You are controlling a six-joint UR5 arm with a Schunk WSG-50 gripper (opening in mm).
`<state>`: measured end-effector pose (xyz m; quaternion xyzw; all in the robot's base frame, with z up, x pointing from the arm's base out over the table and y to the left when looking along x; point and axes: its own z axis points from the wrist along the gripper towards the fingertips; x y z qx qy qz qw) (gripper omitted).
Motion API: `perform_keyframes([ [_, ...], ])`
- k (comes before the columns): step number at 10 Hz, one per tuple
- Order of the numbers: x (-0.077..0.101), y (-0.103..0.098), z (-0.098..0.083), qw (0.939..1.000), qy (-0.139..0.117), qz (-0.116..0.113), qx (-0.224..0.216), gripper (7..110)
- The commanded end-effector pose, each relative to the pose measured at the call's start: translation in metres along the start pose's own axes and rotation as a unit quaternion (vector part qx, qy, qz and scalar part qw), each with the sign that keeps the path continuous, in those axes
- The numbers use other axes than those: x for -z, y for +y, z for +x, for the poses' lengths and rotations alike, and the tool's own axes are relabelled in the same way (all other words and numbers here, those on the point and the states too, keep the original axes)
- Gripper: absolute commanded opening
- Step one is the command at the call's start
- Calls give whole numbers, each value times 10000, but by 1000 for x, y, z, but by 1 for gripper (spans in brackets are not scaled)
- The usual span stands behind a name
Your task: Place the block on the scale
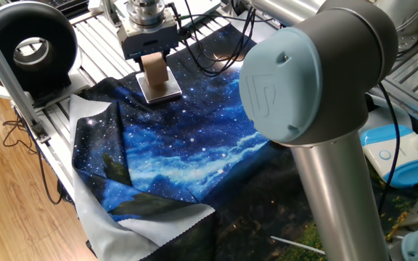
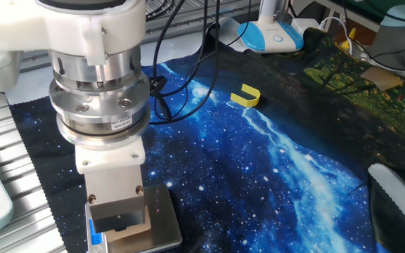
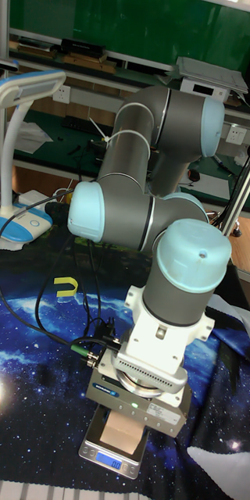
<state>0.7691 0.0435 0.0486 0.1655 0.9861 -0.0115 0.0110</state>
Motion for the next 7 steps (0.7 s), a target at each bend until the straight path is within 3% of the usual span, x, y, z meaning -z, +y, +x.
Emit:
perform_keyframes([
  [1,1,3,5,9999,79,-131,2,7],
  [7,-6,2,6,9998,89,-185,24,7],
])
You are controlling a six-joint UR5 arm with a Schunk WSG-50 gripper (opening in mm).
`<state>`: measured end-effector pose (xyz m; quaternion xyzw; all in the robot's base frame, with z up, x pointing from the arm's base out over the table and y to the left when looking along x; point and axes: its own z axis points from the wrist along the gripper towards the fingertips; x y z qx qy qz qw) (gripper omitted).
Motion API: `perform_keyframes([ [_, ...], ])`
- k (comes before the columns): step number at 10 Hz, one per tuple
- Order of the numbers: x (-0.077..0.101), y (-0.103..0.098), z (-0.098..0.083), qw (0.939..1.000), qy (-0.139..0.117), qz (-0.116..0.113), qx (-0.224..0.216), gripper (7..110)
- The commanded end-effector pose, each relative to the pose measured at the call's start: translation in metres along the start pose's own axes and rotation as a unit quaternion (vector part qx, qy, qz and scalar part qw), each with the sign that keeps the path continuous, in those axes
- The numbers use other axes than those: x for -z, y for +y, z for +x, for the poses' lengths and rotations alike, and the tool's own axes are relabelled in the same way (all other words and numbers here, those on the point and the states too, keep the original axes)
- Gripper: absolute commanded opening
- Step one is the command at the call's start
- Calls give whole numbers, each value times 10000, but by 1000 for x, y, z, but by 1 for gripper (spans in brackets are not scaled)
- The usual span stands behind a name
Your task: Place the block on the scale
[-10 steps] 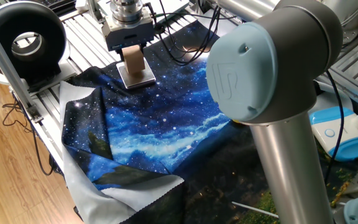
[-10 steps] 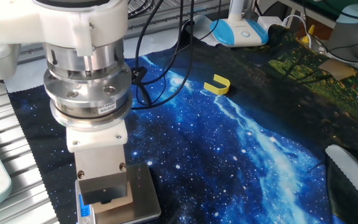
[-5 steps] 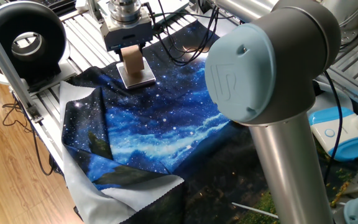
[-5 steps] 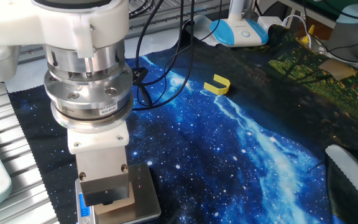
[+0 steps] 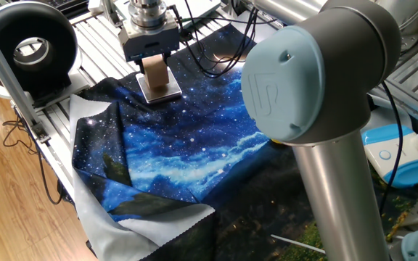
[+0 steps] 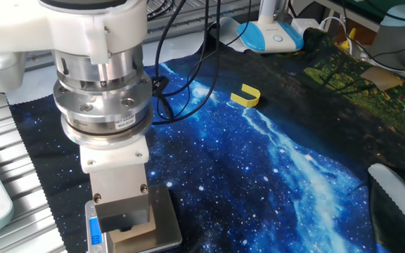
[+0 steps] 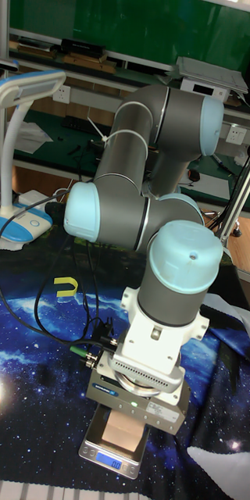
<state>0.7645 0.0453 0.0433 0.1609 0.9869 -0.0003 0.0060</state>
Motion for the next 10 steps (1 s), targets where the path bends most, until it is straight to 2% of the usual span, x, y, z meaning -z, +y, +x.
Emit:
perform_keyframes([
  [1,-1,2,0,10000,16,-93,-22,7],
  [10,-6,4,0,9999,23,-163,-38,7],
])
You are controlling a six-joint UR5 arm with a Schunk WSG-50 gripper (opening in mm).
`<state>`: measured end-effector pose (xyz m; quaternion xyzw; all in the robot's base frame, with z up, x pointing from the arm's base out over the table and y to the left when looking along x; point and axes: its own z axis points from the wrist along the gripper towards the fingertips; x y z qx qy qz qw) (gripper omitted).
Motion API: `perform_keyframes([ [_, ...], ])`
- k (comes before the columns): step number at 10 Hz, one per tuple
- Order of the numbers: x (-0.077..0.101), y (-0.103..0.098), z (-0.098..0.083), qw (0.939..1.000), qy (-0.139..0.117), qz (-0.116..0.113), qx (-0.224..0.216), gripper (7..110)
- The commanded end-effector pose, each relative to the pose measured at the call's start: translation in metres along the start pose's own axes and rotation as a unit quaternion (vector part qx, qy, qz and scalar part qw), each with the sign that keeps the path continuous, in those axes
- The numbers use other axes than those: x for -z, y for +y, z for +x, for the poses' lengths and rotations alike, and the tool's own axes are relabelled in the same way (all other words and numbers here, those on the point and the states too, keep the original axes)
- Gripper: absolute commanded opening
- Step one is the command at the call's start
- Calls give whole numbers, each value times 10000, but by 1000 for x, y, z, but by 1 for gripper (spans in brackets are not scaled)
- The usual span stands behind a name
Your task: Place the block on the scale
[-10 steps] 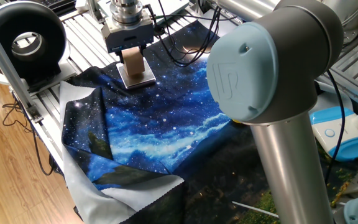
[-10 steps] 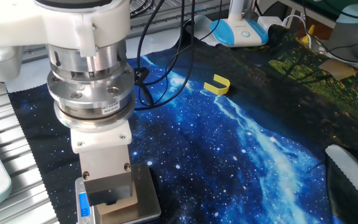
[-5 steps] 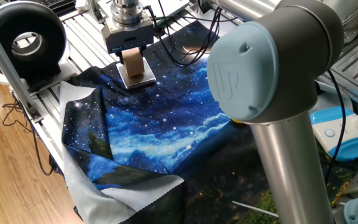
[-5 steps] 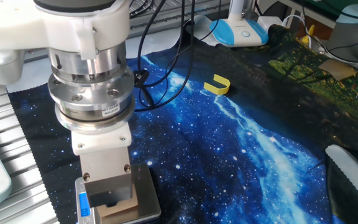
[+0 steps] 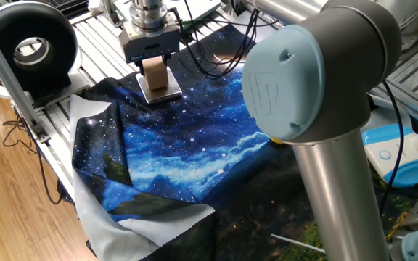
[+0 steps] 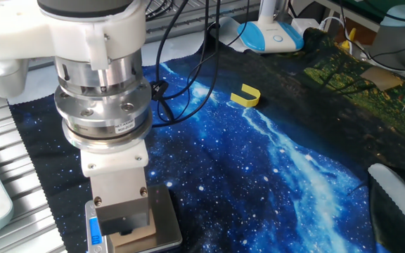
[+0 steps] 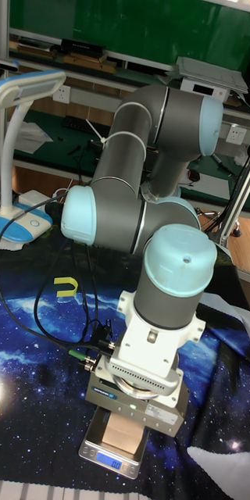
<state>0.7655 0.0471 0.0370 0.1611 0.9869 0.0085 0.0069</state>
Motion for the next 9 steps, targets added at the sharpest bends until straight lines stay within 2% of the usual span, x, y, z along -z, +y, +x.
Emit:
perform_keyframes([
  [1,0,2,1,10000,28,-80,-21,7],
  [9,0,9,4,9997,79,-232,7,7],
])
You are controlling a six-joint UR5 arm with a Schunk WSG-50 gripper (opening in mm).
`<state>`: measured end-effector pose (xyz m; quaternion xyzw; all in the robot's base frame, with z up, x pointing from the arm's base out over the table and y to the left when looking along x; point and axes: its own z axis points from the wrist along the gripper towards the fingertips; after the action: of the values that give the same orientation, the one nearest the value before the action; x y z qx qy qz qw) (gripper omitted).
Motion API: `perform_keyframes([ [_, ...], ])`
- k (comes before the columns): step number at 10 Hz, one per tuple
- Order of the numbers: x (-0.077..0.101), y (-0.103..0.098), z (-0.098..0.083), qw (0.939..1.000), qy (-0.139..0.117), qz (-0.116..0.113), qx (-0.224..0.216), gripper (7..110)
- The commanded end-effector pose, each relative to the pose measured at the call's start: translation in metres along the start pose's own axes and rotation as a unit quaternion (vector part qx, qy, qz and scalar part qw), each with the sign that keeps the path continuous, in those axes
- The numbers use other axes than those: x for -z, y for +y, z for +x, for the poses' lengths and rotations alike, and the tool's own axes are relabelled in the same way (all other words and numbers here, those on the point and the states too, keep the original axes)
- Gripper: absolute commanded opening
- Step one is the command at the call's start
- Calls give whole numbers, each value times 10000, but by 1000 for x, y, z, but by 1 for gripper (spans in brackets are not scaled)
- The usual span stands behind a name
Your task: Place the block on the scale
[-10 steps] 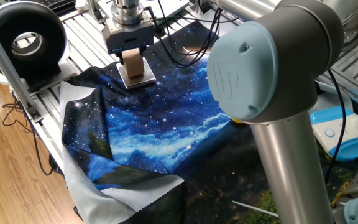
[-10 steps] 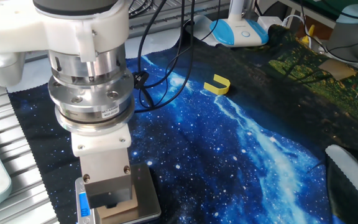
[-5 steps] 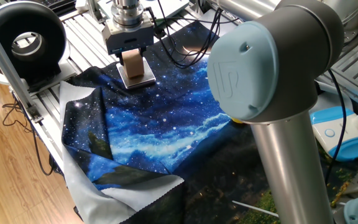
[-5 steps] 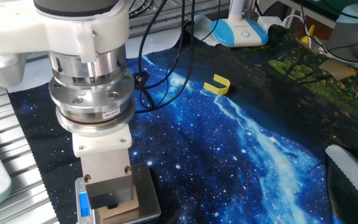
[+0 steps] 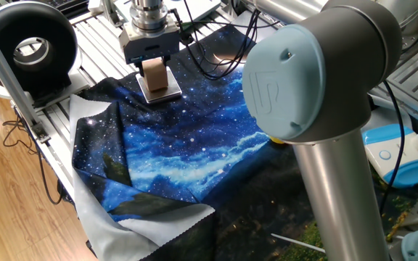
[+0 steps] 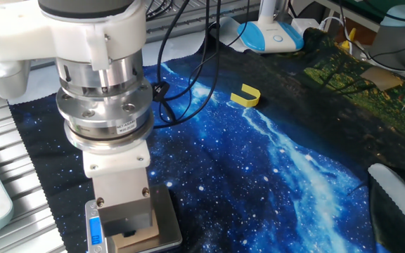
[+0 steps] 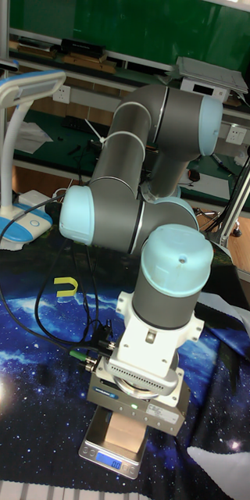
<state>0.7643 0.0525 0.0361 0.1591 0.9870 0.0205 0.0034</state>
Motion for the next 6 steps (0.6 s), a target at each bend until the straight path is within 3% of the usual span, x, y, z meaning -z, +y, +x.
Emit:
perform_keyframes([
  [1,1,6,1,9999,24,-143,20,7],
  [6,1,-1,-3,9999,-48,-70,113,7],
])
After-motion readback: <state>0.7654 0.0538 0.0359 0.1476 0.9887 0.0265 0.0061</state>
